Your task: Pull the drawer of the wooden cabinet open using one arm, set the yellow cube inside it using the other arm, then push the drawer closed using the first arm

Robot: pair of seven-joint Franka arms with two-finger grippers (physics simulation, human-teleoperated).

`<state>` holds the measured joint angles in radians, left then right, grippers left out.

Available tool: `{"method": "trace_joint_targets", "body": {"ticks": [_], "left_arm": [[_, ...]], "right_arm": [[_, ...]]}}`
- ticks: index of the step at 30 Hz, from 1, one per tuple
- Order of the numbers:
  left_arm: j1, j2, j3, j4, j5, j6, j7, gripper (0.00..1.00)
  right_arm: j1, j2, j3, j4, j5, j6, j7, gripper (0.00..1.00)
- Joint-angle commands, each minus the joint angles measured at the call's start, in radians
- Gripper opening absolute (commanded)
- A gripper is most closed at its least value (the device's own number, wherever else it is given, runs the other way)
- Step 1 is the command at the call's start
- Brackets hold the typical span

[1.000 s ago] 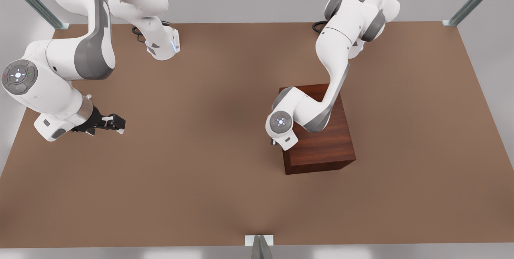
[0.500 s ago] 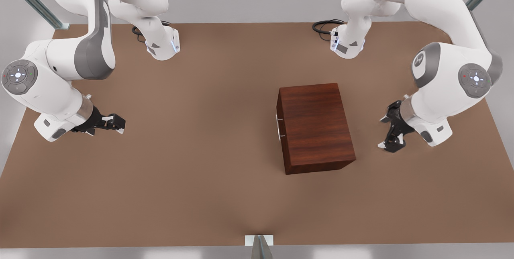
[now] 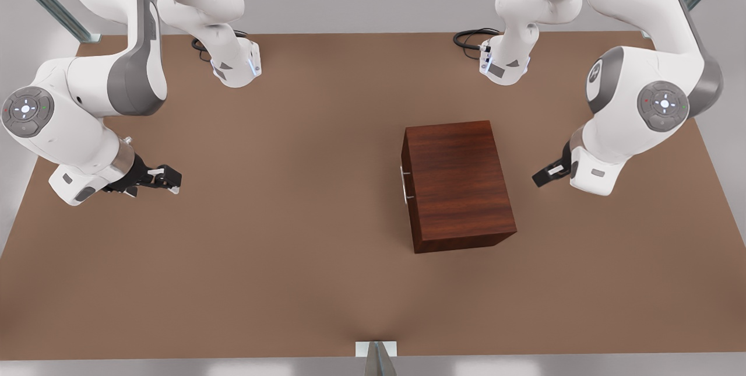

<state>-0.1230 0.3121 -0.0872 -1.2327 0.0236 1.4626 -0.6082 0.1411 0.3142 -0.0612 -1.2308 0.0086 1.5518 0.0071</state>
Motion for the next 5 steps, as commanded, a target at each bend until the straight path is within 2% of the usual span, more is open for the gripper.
{"method": "trace_joint_targets", "body": {"ticks": [1,5], "left_arm": [[-0.003,0.001,0.0,0.001,0.004,0.018,0.585,1.0],[-0.023,0.004,0.001,-0.001,0.004,0.041,0.582,1.0]], "right_arm": [[0.0,-0.001,0.0,0.0,0.001,-0.001,-0.004,1.0],[0.002,-0.001,0.0,0.0,0.001,-0.001,-0.004,1.0]]}}
